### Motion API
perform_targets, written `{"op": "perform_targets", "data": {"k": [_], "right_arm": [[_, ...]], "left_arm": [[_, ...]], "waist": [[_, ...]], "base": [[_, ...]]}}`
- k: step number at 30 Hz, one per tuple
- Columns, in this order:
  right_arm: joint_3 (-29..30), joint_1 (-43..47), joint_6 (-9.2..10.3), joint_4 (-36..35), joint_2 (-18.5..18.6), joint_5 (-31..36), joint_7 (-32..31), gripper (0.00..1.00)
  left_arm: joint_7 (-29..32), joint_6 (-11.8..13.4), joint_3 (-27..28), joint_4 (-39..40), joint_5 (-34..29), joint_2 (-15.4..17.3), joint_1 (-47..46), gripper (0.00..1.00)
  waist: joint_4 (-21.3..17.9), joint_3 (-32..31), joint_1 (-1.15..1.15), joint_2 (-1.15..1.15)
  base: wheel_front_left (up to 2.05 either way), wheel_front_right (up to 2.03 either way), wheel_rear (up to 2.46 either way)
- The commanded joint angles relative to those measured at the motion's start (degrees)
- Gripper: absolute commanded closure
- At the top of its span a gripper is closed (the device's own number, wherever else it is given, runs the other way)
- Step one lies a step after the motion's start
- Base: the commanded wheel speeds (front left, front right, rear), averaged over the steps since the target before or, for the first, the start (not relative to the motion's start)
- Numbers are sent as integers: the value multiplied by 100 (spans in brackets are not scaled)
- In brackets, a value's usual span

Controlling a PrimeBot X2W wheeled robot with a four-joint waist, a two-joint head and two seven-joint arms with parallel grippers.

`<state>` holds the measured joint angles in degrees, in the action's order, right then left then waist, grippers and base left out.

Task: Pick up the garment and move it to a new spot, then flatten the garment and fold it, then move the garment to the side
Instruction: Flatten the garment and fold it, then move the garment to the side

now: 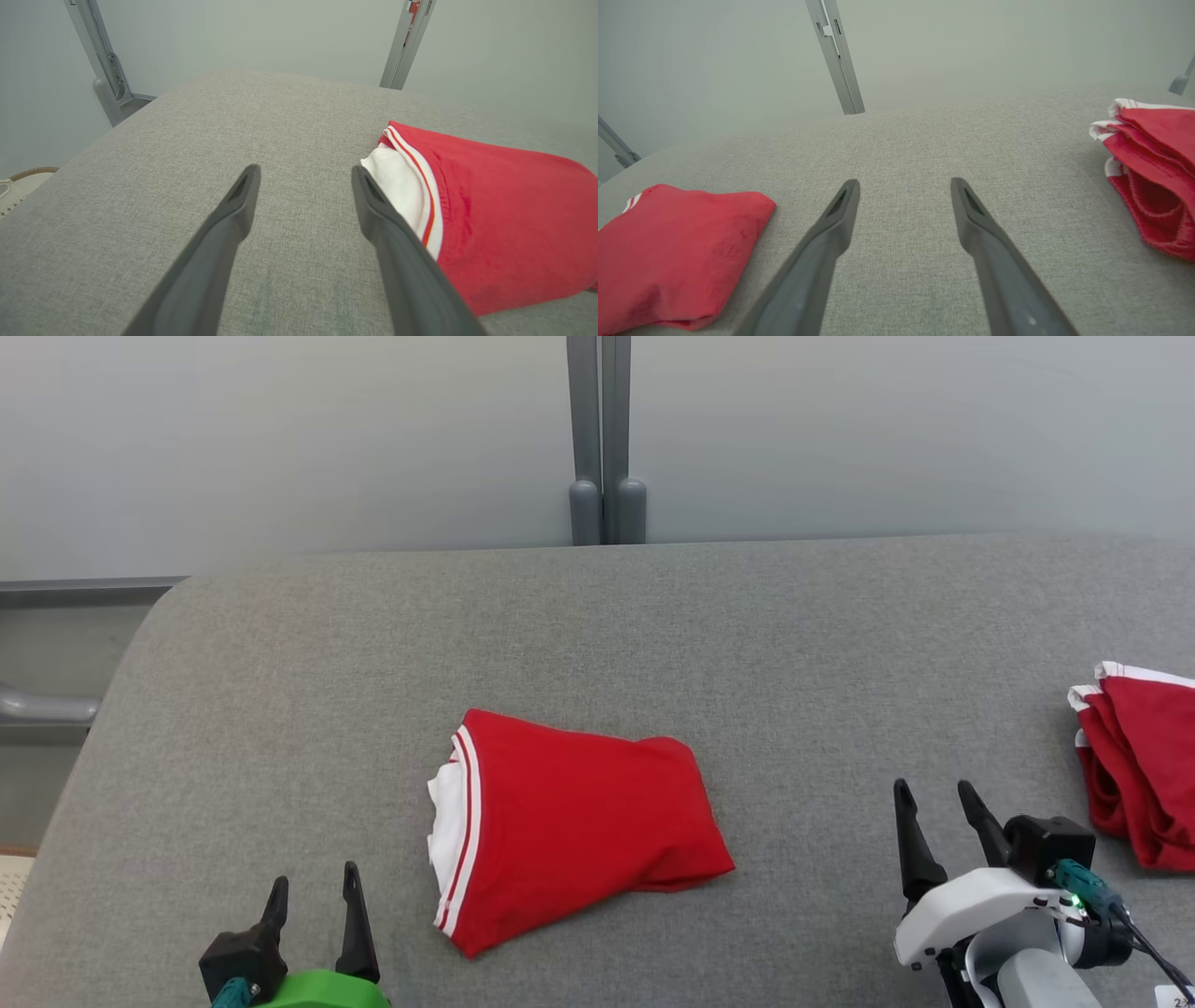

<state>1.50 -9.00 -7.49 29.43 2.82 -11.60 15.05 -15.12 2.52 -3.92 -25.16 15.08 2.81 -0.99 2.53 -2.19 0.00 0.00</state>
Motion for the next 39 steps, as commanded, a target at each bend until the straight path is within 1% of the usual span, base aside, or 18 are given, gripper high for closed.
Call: {"op": "perform_targets", "data": {"k": [1,7,14,18,22,27,31,35,39], "right_arm": [[8,100,1,13,19,-64,16,0],[45,197,1,88,17,-130,16,0],[-22,233,1,115,18,-313,16,0],[-301,163,1,266,14,-443,16,0],[-703,-109,1,425,19,-663,16,0],[-1194,-547,1,779,20,-855,16,0],[-1388,-878,1,1051,21,-977,16,0],[-1449,-1216,1,1589,22,-1091,16,0],[-1547,-1450,1,2275,23,-1191,16,0]], "left_arm": [[1,-23,26,1,-10,21,112,0],[1,-50,35,-22,-67,21,205,0],[1,-97,-61,-35,-40,20,26,0],[1,-101,-227,-36,62,21,-31,0],[1,-107,-364,-35,116,21,-44,0],[1,-117,-525,-69,134,20,-78,0],[1,-114,-598,-73,129,20,-152,0],[1,-112,-643,-68,125,20,-212,0],[1,-122,-649,-55,133,20,-232,0]], "waist": [[-25,-53,0,0],[7,-119,0,0],[198,-58,0,0],[406,54,0,0],[653,155,0,0],[1016,267,0,0],[1293,385,0,0],[1518,496,0,0],[1615,547,0,0]], "base": [[0,0,0],[0,0,0],[0,0,0],[0,0,0],[0,0,0],[0,0,0],[0,0,0],[0,0,0],[0,0,0]]}}
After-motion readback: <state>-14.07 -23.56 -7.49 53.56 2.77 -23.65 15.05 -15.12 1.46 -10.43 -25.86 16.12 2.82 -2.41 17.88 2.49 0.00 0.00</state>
